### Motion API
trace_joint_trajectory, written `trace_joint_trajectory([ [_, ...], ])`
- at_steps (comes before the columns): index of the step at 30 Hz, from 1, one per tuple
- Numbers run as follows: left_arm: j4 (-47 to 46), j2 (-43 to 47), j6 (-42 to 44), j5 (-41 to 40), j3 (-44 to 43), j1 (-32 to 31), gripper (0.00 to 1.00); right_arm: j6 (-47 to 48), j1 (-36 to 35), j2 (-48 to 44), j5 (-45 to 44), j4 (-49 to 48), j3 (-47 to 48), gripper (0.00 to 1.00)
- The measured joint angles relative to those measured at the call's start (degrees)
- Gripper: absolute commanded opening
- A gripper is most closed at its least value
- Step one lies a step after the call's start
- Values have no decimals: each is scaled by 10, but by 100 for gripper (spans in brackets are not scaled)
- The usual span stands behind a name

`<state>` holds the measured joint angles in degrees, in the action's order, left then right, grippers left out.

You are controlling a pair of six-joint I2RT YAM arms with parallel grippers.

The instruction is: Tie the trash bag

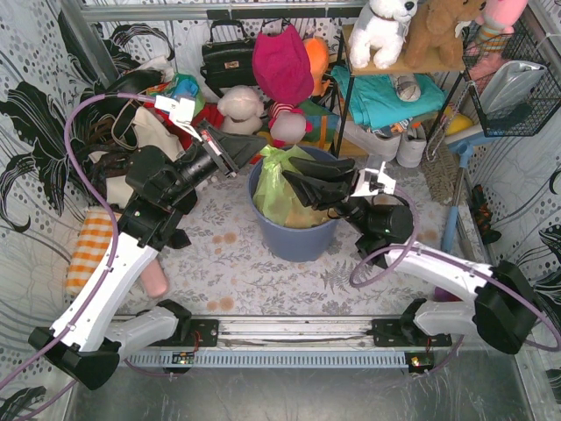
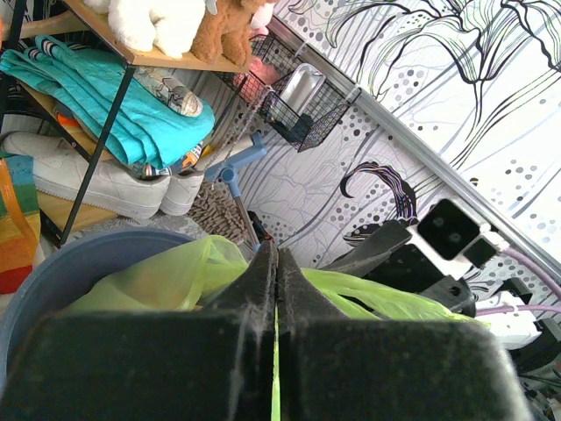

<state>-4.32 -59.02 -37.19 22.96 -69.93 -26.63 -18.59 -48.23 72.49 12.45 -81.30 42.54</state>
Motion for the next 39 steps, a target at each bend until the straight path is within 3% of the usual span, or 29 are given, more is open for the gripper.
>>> trace_joint_trajectory([
  [8,-5,-9,0,5,-6,0,0,70,0,-51,0,114,14,58],
  [15,-12,-14,-1,14,-12,0,0,102,0,-23,-19,163,61,58],
  [19,-14,-14,0,16,-14,0,0,108,0,-1,-32,172,81,43],
  [25,-15,-14,0,20,-14,0,1,120,0,11,-48,177,84,0],
  [26,-16,-15,-1,21,-14,0,6,121,0,12,-50,177,84,0],
  [29,-17,-16,-1,22,-15,0,41,122,0,12,-52,177,84,0],
  [31,-18,-18,-1,21,-18,0,56,122,0,12,-52,177,84,0],
  [34,-17,-18,-4,13,-20,0,64,122,0,12,-52,177,84,0],
  [39,-17,-12,-12,-6,-10,0,69,120,0,12,-52,177,84,0],
])
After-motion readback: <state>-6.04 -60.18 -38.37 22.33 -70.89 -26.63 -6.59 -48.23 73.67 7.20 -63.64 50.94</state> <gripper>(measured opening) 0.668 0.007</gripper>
